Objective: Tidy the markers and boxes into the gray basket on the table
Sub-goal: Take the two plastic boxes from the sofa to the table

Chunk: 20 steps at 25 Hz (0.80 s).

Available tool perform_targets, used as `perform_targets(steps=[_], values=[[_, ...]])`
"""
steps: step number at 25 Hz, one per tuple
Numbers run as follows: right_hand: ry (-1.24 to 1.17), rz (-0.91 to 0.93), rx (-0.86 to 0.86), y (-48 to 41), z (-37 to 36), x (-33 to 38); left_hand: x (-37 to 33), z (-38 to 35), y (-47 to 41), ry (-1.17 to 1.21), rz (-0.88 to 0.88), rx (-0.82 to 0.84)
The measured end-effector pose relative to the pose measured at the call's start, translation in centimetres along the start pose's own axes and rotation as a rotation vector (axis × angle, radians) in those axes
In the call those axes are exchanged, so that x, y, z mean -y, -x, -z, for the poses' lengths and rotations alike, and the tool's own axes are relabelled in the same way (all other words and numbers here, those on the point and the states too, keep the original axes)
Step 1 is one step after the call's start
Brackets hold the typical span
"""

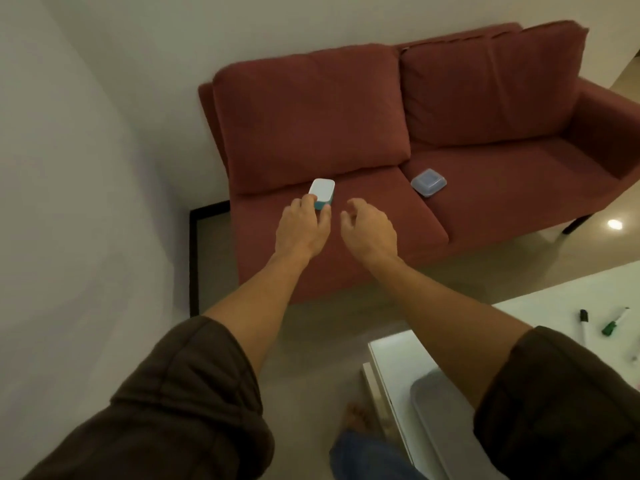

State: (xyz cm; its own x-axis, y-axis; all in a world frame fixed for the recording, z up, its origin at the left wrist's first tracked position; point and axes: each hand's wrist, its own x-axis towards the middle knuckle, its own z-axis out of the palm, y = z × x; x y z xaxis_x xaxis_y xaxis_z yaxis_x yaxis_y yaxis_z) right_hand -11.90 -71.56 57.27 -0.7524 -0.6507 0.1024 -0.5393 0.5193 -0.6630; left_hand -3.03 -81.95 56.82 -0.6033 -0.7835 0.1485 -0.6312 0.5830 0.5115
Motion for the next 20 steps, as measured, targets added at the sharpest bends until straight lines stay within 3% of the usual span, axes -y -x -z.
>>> perform_targets(steps=[7, 12, 20], values=[[0.063, -0.109, 0.071, -15.7, -8.5, -1.3, 5.0, -8.1, -16.8, 0.039, 0.076, 0.095], [0.088, -0.241, 0.091, -27.1, -19.1, -5.6, 10.7, -18.3, -29.2, 0.111, 0.125, 0.14], [0.052, -0.399, 0.119, -37.2, -31.6, -10.8, 18.9, -29.7, -37.4, 0.058, 0.191, 0.221]])
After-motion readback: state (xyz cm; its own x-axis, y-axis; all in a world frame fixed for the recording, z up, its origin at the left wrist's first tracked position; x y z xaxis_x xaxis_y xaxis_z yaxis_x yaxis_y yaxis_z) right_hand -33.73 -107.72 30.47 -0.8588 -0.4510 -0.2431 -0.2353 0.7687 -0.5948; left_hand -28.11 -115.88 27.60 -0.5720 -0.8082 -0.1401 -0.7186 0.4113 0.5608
